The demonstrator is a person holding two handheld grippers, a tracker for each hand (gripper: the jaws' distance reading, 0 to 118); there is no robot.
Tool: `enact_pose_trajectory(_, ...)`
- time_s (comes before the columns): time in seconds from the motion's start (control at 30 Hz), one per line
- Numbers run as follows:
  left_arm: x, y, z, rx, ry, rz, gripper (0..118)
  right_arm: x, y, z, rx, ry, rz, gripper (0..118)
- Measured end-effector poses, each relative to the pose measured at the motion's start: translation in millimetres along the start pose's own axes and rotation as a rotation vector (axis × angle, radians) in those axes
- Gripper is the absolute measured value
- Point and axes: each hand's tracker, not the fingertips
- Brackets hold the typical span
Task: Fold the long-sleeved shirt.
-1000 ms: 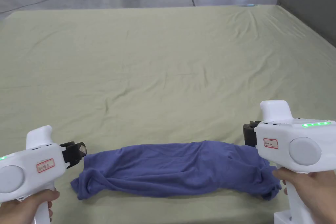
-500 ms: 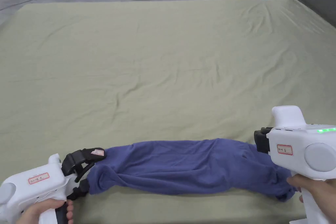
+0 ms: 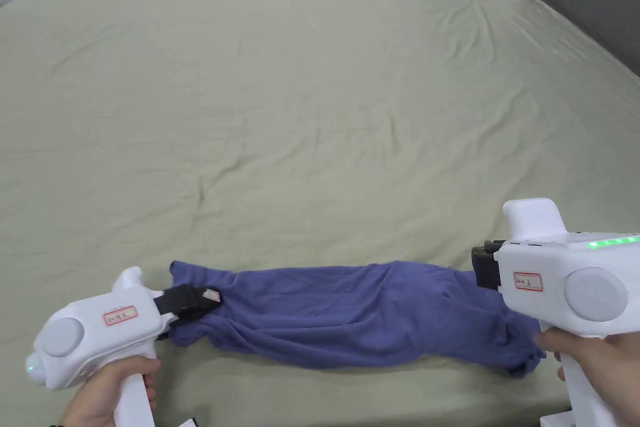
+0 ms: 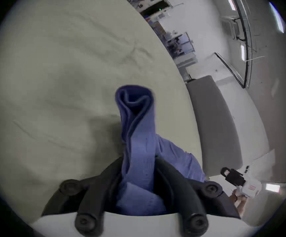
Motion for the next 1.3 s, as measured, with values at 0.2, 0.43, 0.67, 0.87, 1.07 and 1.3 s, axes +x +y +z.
enact_pose_trajectory(0.2,-22.1,19.5,59.4,0.128,0.04,0.032,10,-4.1,3.5,-5.2,0.004,0.005,0.008,2)
enact_pose_trajectory(0.43,-59.0,49.6,142.1,0.256,0.135,0.075,10,-12.7,4.1,-13.0,0.003,0.027,0.014,2)
enact_pose_trajectory(0.67,-1.2,37.7,135.0,0.24,-0.065,0.026,10,-20.8,0.9,-17.2,-0.006,0.046,0.022,2)
enact_pose_trajectory(0.87,116.0,14.0,86.1,0.12,-0.216,-0.177,10,-17.2,-1.0,-12.3,-0.005,0.043,0.025,2)
enact_pose_trajectory(1.07,179.1,-29.6,-8.4,-0.09,-0.191,-0.275,10,1.2,-7.3,-4.2,0.006,0.02,-0.017,2)
enact_pose_trajectory(1.3,203.5,-93.2,-98.7,-0.267,-0.142,-0.296,10,28.8,-17.2,3.7,0.007,-0.02,-0.061,2)
